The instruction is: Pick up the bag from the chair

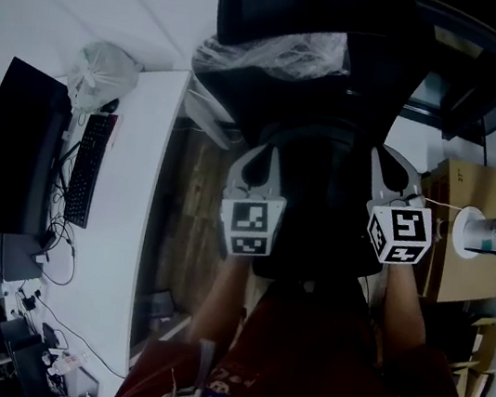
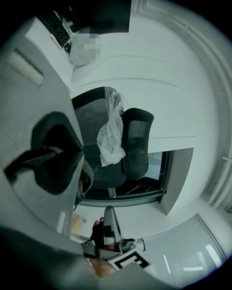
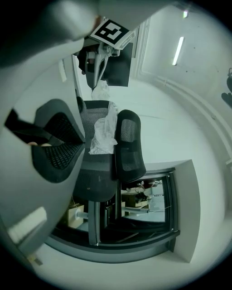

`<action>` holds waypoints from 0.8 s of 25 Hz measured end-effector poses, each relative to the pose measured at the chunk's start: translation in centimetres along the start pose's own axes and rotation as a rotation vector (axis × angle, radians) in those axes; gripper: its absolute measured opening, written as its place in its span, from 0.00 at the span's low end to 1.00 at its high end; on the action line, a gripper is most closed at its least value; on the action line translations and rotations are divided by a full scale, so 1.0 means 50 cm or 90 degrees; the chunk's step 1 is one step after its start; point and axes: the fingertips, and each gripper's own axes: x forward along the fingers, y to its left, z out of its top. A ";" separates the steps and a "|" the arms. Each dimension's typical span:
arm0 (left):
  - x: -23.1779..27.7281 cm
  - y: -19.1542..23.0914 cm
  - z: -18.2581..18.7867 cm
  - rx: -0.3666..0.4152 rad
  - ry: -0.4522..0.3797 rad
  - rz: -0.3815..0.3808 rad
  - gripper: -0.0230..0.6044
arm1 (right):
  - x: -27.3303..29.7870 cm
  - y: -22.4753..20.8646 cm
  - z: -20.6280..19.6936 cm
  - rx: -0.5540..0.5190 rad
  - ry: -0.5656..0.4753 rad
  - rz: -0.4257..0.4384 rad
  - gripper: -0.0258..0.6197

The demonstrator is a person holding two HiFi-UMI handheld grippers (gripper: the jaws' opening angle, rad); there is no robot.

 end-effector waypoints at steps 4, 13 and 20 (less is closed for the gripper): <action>0.013 0.004 -0.004 0.000 0.008 0.019 0.03 | 0.021 -0.011 -0.016 0.005 0.009 0.017 0.04; 0.027 0.009 -0.039 -0.007 0.027 0.025 0.20 | 0.055 -0.003 -0.054 0.008 0.026 0.068 0.17; 0.070 -0.008 -0.078 0.017 0.063 -0.028 0.55 | 0.096 0.020 -0.110 -0.005 0.076 0.134 0.42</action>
